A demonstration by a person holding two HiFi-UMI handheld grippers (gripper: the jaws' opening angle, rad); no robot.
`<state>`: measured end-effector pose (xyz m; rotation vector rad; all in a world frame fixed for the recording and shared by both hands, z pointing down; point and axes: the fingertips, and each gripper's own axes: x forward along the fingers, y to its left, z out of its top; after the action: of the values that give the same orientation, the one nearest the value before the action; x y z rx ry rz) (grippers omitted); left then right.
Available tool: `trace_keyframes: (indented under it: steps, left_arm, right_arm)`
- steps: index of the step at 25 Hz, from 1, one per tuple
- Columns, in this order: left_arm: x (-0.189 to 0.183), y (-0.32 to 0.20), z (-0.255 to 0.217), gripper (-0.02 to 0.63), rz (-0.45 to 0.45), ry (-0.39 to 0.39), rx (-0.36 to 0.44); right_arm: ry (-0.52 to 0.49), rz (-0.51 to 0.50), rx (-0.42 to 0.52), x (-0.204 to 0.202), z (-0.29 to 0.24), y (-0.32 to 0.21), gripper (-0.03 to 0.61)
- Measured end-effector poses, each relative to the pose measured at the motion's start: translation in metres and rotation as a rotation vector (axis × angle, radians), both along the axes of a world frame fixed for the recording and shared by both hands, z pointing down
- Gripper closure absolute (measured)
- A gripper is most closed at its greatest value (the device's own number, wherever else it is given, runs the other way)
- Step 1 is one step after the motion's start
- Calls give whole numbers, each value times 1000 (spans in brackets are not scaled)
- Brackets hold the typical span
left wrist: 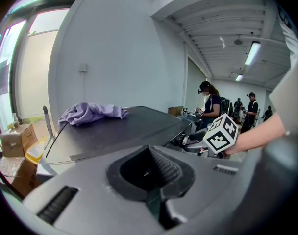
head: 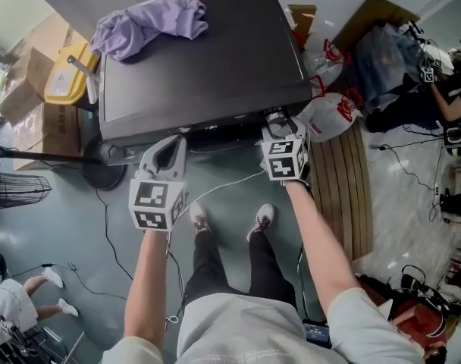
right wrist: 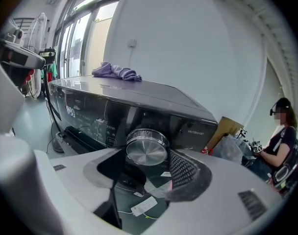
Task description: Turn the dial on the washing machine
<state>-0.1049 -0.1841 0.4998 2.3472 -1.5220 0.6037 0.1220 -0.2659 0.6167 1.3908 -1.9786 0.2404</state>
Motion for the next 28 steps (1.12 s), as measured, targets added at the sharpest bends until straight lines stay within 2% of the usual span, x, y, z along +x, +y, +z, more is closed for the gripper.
trace_keyframes:
  steps: [5, 13, 16, 19, 21, 28]
  left_arm:
    - [-1, 2, 2, 598, -3, -4, -7]
    - [-1, 4, 7, 598, 2, -31, -9]
    - [0, 3, 7, 598, 8, -43, -8]
    - [1, 2, 7, 598, 14, -58, -2]
    - [1, 3, 9, 598, 25, -81, 3]
    - [6, 0, 12, 598, 30, -61, 2]
  right_arm:
    - [46, -12, 10, -1, 0, 0, 298]
    - [230, -53, 62, -2, -1, 2, 298]
    - [228, -58, 65, -2, -2, 1, 298]
    - [174, -67, 40, -2, -2, 3, 298]
    - [100, -62, 10, -2, -2, 5, 297]
    - [-372, 60, -84, 1, -9, 7, 264]
